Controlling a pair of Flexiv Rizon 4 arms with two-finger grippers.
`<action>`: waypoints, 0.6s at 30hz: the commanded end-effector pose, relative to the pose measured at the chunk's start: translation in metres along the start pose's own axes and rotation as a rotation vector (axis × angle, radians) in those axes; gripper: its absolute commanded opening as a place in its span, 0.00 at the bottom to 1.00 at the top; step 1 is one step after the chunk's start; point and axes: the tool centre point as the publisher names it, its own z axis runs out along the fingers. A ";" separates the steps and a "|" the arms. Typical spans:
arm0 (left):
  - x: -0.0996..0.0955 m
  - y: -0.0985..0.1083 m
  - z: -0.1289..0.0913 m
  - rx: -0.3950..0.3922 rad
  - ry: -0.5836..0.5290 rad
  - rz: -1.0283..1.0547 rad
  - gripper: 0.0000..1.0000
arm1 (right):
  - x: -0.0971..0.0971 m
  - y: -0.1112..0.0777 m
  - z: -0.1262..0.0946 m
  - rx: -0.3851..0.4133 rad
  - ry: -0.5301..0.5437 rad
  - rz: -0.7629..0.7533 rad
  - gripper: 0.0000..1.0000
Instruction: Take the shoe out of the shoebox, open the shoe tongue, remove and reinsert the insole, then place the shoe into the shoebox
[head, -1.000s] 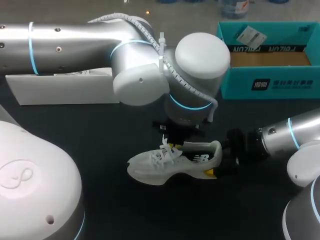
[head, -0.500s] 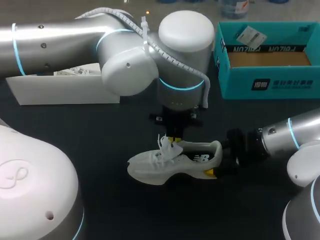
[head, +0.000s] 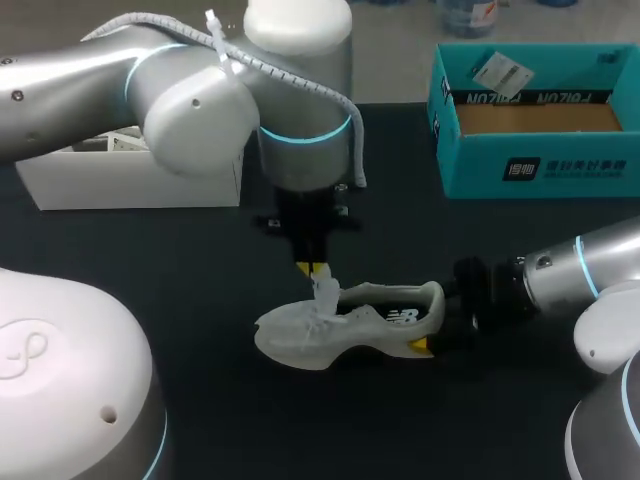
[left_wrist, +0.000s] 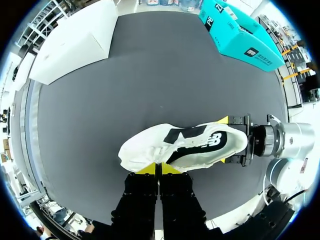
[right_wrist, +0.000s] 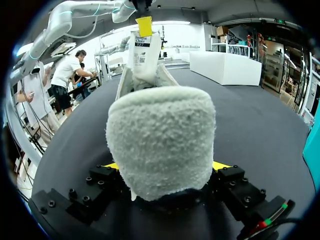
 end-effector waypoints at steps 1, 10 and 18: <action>-0.020 -0.003 0.007 -0.037 0.145 -0.016 0.00 | 0.004 -0.005 0.008 0.006 -0.001 0.001 0.00; -0.041 0.003 0.039 -0.102 0.088 -0.060 0.00 | 0.004 -0.005 0.008 0.006 -0.001 0.001 0.00; -0.052 0.006 0.073 -0.110 -0.013 -0.101 0.00 | 0.004 -0.005 0.008 0.006 -0.001 0.001 0.00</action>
